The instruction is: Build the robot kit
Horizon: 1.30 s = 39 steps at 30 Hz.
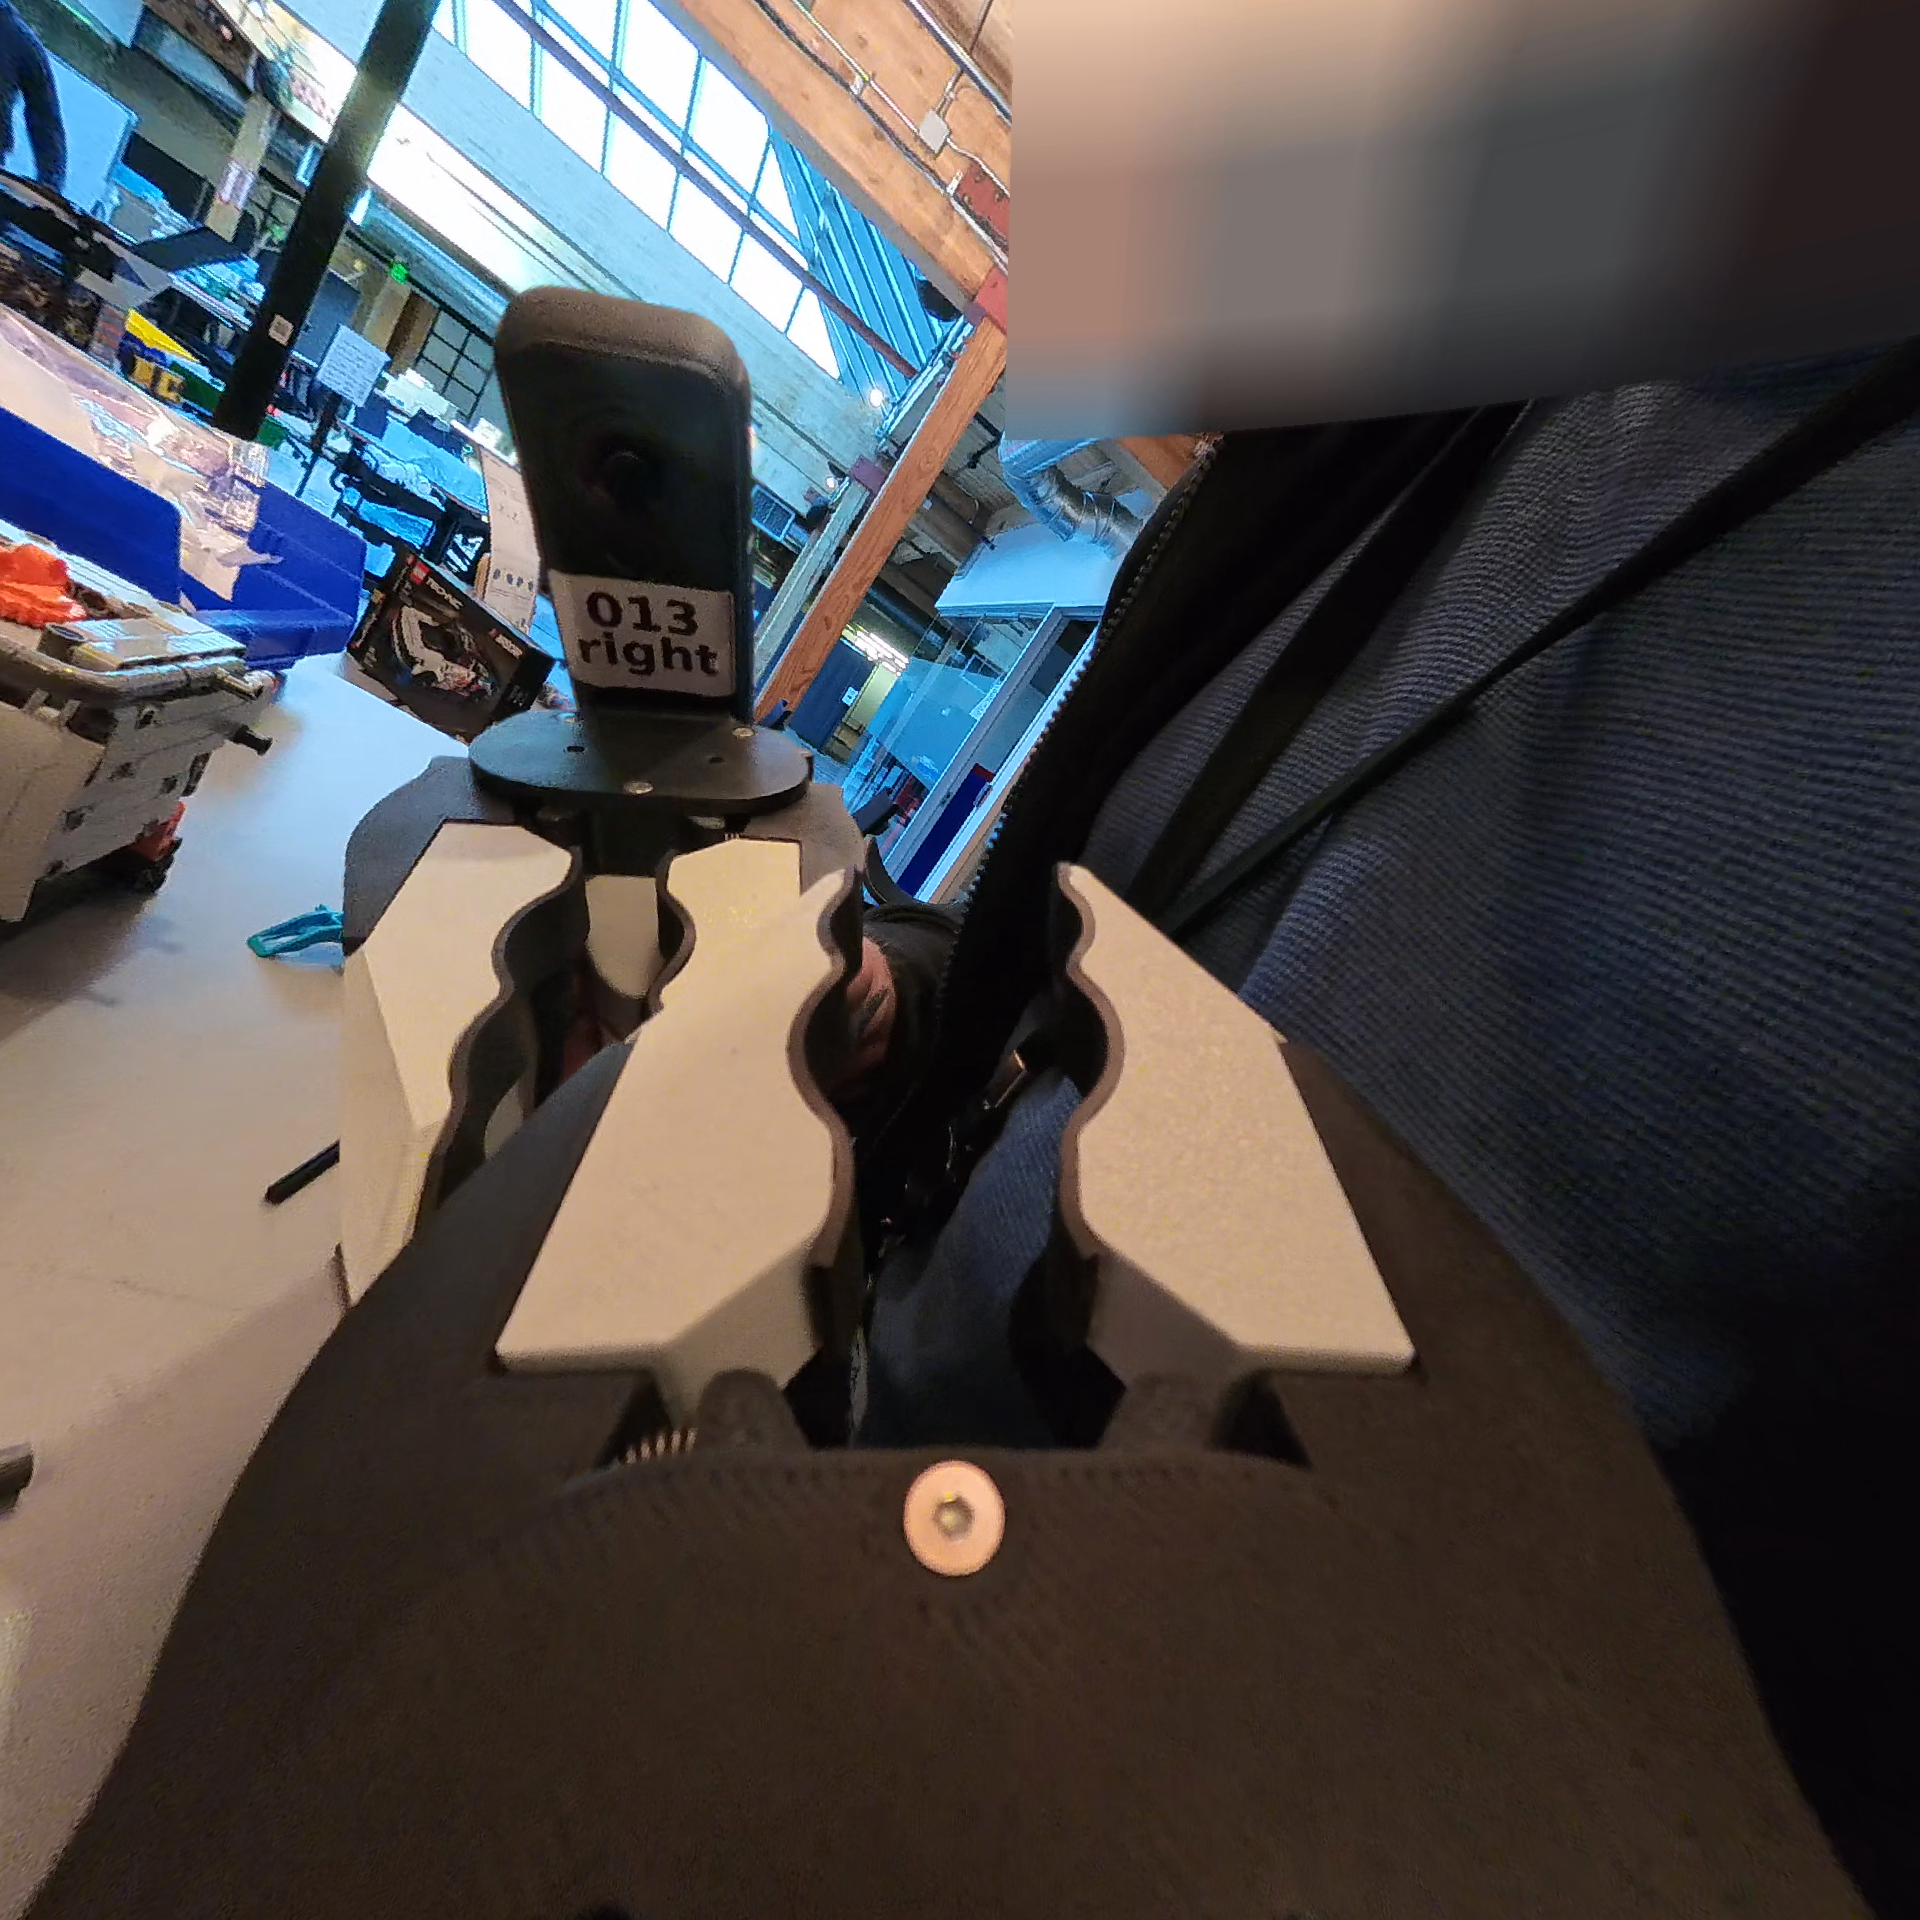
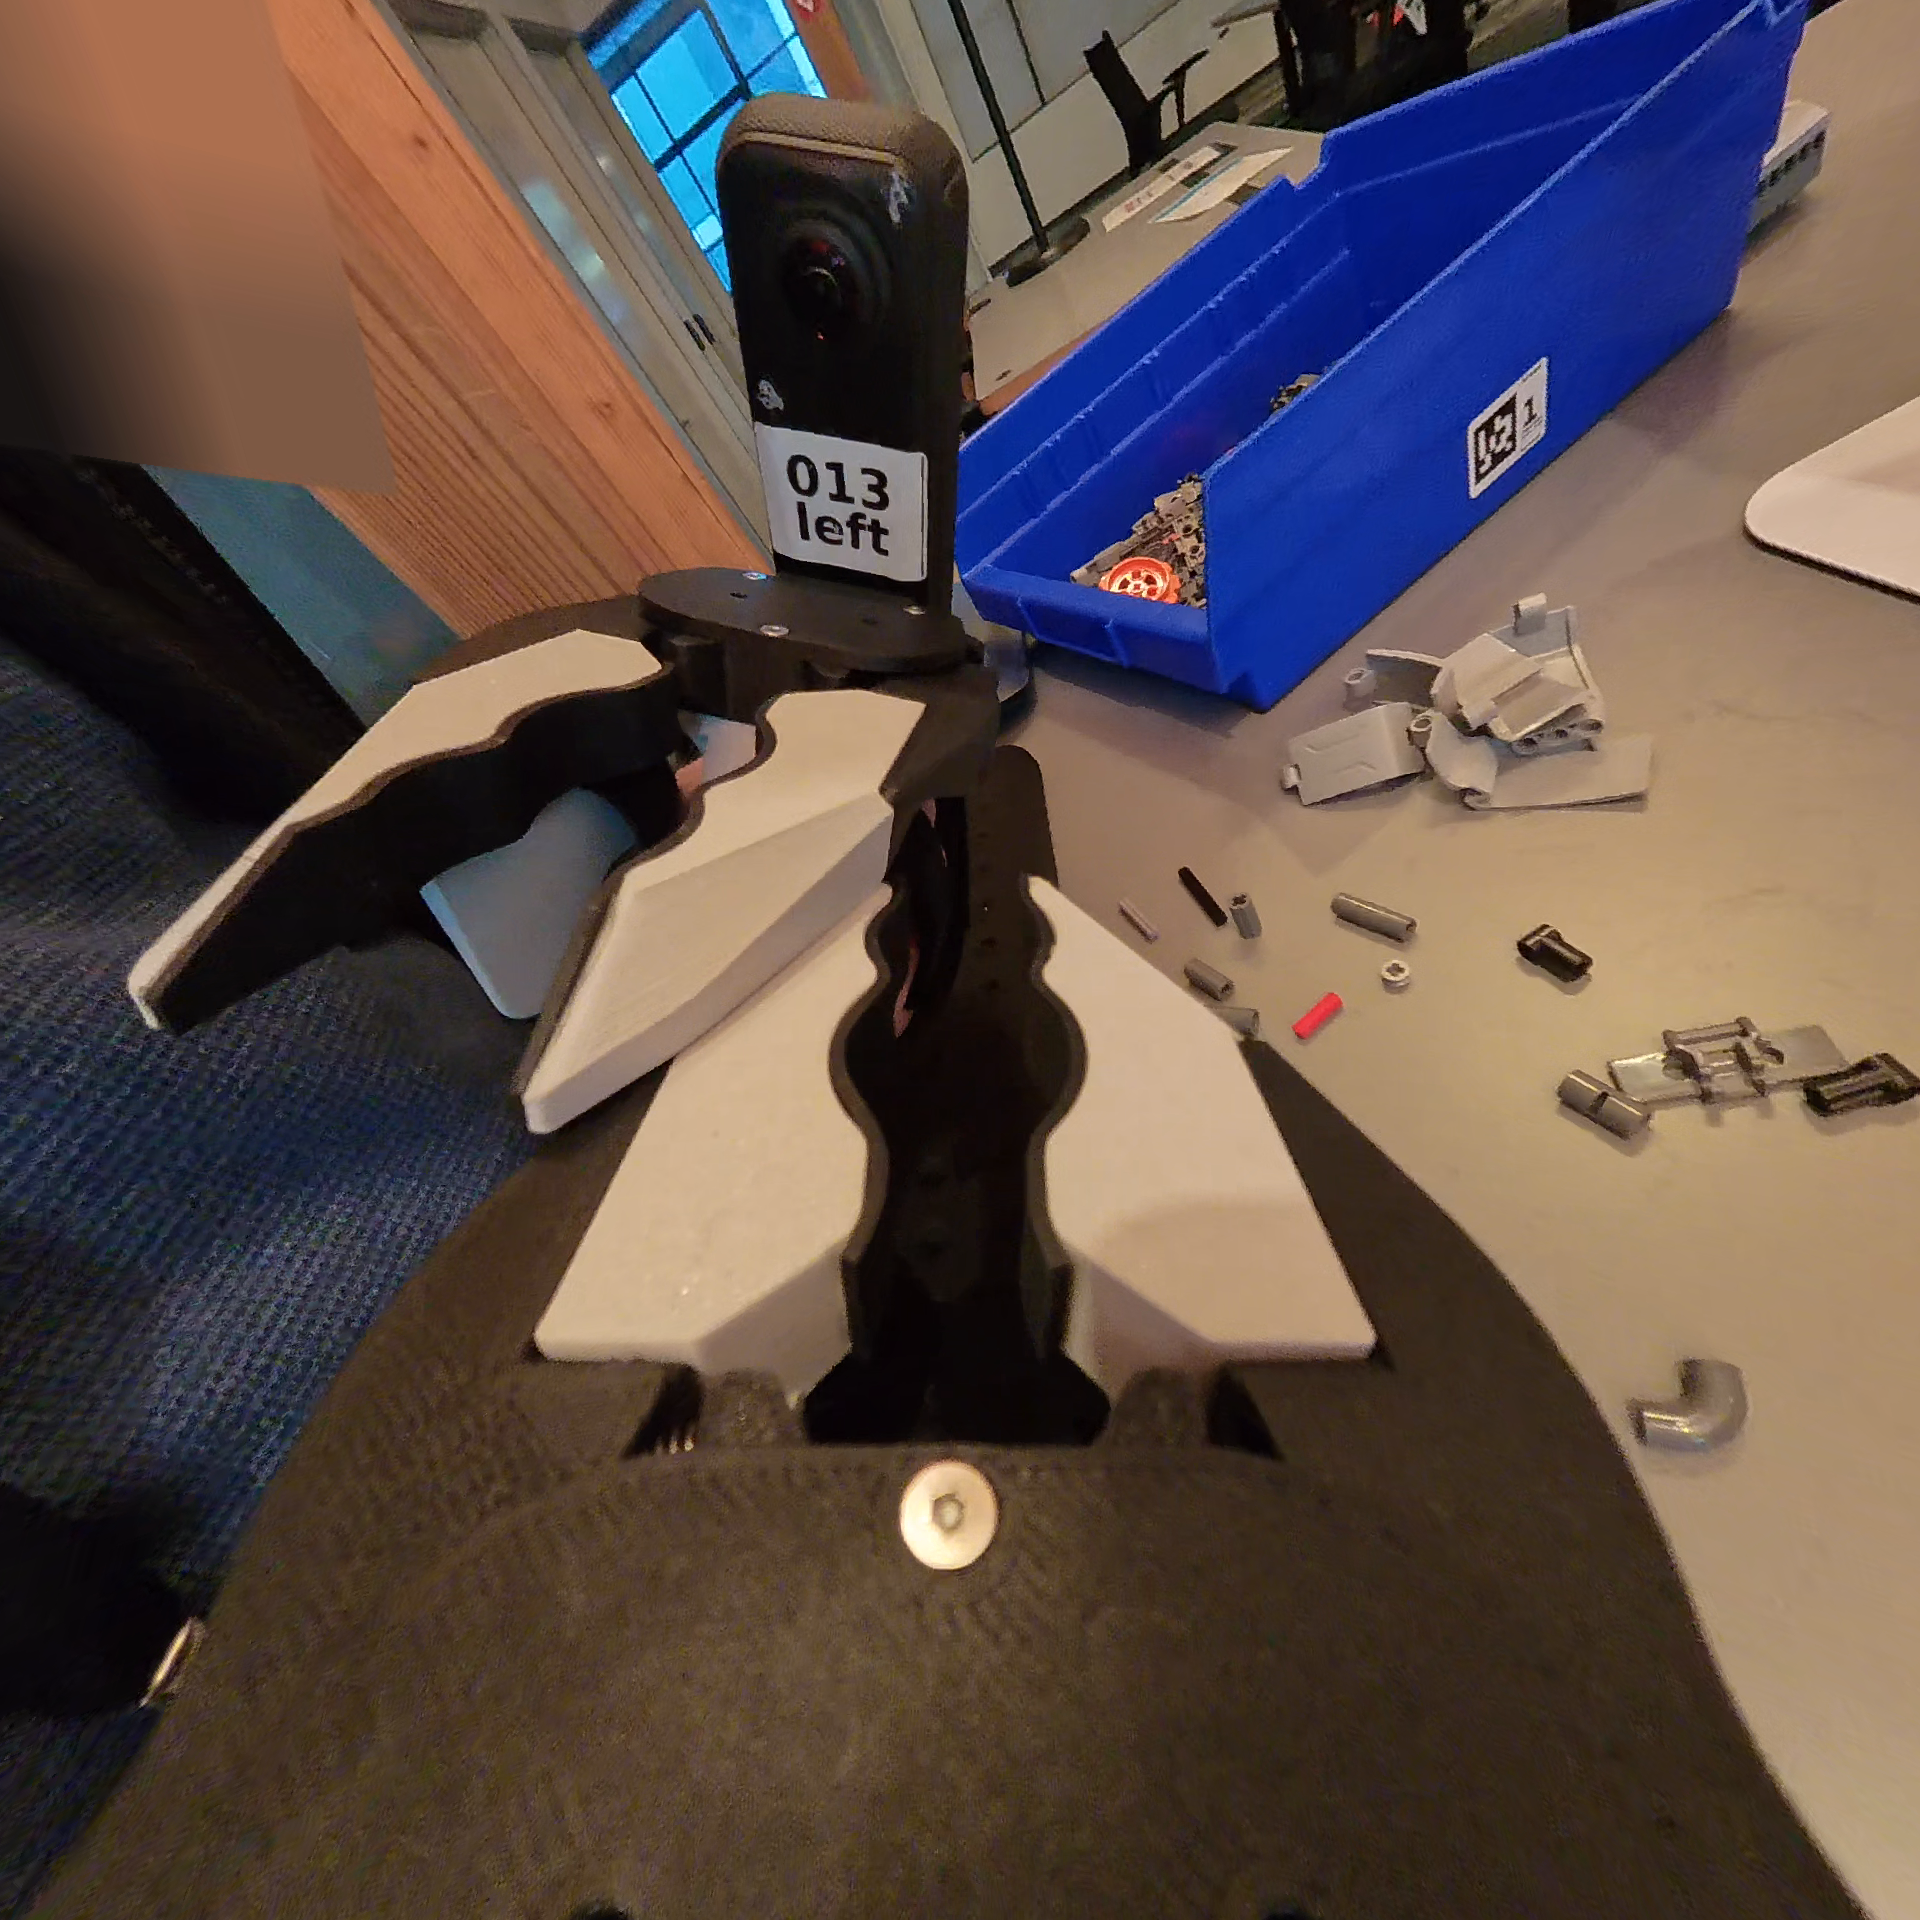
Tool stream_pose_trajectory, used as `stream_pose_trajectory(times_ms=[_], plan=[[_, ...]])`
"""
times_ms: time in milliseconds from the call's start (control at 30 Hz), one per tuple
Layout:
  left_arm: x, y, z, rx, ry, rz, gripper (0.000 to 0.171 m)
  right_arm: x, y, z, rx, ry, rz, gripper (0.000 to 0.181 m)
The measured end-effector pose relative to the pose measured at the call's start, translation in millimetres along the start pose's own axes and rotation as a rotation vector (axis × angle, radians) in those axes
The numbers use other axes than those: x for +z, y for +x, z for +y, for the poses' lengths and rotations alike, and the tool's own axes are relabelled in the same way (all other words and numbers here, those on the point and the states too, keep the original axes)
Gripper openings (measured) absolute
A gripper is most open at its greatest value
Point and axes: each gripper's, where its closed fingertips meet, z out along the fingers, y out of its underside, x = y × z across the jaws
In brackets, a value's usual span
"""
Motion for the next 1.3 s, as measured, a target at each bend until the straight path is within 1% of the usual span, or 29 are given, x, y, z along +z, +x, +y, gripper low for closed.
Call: stream_pose_trajectory(times_ms=[100, 133, 167, 233, 300, 400, 467, 533, 600, 667, 733, 767, 800, 833, 900, 933, 1033, 1067, 1100, 1167, 1300], plan=[[-3.1, 4.4, -5.3, -0.007, 0.035, 0.025, 0.037, 1.5, -0.3, 0.5, 0.016, 0.002, -0.012, 0.021], [-5.5, 7.1, -9.7, -0.004, 0.058, 0.040, 0.034, 0.6, -0.2, -1.1, 0.036, 0.022, -0.024, 0.022], [-8.6, 11.2, -17.3, 0.000, 0.098, 0.063, 0.035, -0.6, 0.7, -1.9, 0.067, 0.038, -0.039, 0.025], [-13.1, 20.8, -30.0, 0.001, 0.157, 0.112, 0.040, -0.2, 2.4, 1.1, 0.118, 0.037, -0.060, 0.029], [-14.5, 29.8, -36.9, 0.015, 0.180, 0.150, 0.041, 1.3, 0.7, 2.0, 0.136, 0.041, -0.079, 0.030], [-8.4, 31.1, -34.0, 0.019, 0.154, 0.156, 0.043, 4.9, -2.1, -2.6, 0.142, 0.061, -0.083, 0.024], [-4.1, 33.8, -35.1, 0.010, 0.162, 0.178, 0.042, 6.7, -4.6, -5.1, 0.147, 0.066, -0.096, 0.018], [2.4, 33.3, -30.7, 0.008, 0.133, 0.177, 0.043, 12.0, -7.1, -2.5, 0.126, 0.040, -0.087, 0.006], [9.3, 37.2, -26.3, -0.015, 0.110, 0.215, 0.045, 17.0, -9.9, -0.8, 0.075, 0.010, -0.069, 0.000], [16.1, 39.7, -19.7, -0.038, 0.069, 0.238, 0.044, 20.3, -8.9, 0.1, 0.060, -0.008, -0.061, 0.001], [11.6, 33.0, -18.0, -0.021, 0.030, 0.178, 0.040, 14.9, 3.2, 1.4, 0.042, -0.019, -0.016, 0.015], [3.6, 28.0, -20.6, -0.005, 0.023, 0.137, 0.035, 8.3, 12.5, 1.0, 0.031, -0.019, 0.020, 0.017], [-5.6, 15.0, -19.1, 0.014, -0.016, 0.040, 0.028, 0.3, 22.6, 1.6, 0.020, -0.023, 0.060, 0.020], [-17.6, -2.7, -13.8, 0.040, -0.081, -0.091, 0.025, -7.9, 32.9, 4.7, 0.008, -0.040, 0.102, 0.024], [-48.2, -22.9, -14.1, 0.086, -0.126, -0.273, 0.015, -24.5, 54.0, 16.7, -0.039, -0.108, 0.205, 0.027], [-65.8, -36.7, -8.3, 0.103, -0.186, -0.397, 0.013, -32.2, 63.2, 23.7, -0.066, -0.148, 0.253, 0.028], [-122.4, -67.8, 21.1, 0.165, -0.461, -0.738, 0.013, -47.2, 79.3, 42.1, -0.127, -0.243, 0.342, 0.027], [-142.8, -76.2, 32.2, 0.164, -0.557, -0.838, 0.014, -49.1, 81.6, 48.4, -0.141, -0.271, 0.353, 0.026], [-159.2, -81.4, 41.5, 0.161, -0.628, -0.905, 0.017, -49.8, 83.3, 54.5, -0.156, -0.298, 0.362, 0.026], [-181.8, -88.7, 53.0, 0.139, -0.694, -0.995, 0.020, -49.3, 86.1, 65.7, -0.196, -0.354, 0.386, 0.025], [-187.3, -95.0, 70.2, 0.082, -0.714, -0.992, 0.025, -45.1, 89.9, 76.9, -0.249, -0.407, 0.420, 0.023]])
